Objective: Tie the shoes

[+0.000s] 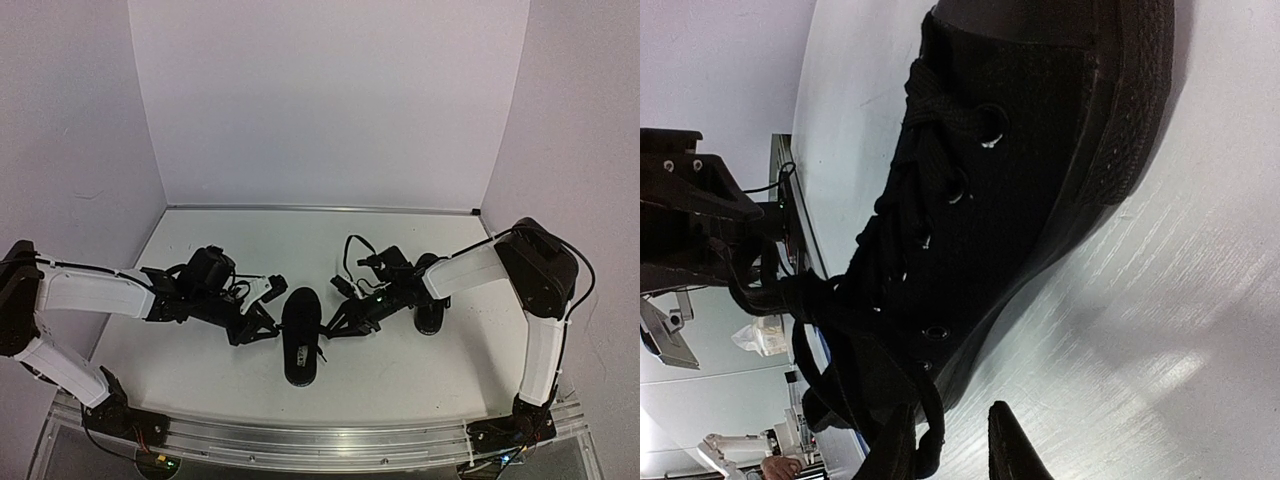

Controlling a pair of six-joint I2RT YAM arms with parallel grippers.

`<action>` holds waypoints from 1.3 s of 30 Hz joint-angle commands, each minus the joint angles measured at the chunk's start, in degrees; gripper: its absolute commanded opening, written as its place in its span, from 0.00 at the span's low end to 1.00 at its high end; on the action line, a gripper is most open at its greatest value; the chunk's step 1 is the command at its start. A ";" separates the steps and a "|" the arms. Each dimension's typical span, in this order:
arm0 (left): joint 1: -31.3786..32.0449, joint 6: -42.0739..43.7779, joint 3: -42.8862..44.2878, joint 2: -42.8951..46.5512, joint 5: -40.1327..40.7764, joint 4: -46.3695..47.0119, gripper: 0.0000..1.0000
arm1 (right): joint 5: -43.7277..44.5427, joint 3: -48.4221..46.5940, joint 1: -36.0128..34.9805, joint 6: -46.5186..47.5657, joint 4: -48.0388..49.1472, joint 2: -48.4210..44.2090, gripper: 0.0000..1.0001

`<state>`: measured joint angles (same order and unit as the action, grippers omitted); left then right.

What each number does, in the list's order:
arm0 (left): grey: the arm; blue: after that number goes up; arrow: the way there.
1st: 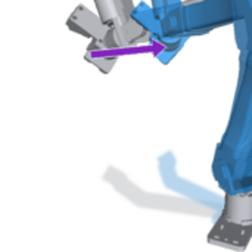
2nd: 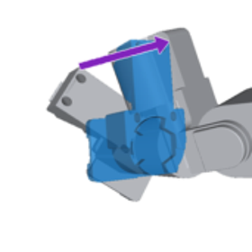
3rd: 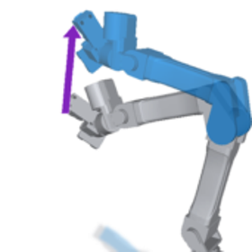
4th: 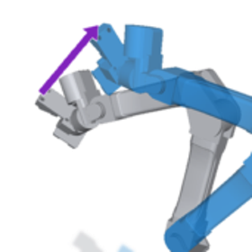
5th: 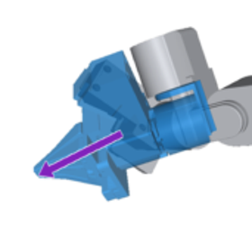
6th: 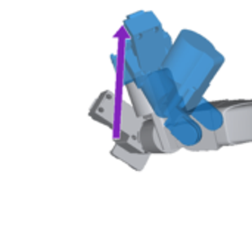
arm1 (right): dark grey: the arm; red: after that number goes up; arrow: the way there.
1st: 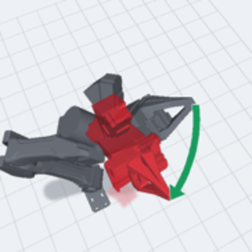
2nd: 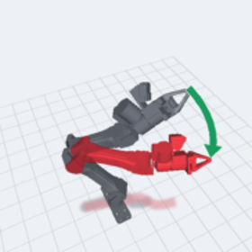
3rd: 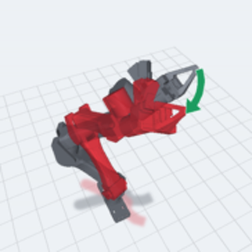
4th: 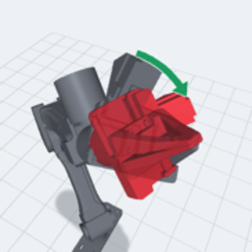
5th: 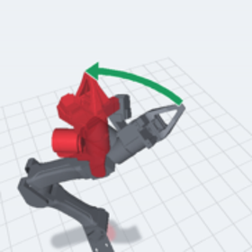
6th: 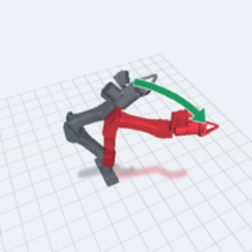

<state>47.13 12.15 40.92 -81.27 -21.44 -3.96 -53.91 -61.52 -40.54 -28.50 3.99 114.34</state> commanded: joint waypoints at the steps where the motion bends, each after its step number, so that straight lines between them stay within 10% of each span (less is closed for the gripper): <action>1: -0.29 1.16 2.88 -0.78 -1.47 1.45 0.29 | -0.76 -2.03 -0.33 0.68 0.14 0.79 0.23; 26: -0.29 1.11 2.54 1.54 -1.00 3.34 0.28 | -1.12 -2.40 -0.34 0.45 0.15 1.25 0.23; 39: -0.29 0.75 2.76 1.31 -1.68 3.69 0.01 | -1.03 -2.54 -0.33 0.44 0.14 1.67 0.23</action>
<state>47.13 12.45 41.25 -81.03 -22.85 -2.26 -54.50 -62.28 -40.53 -28.51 3.60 115.27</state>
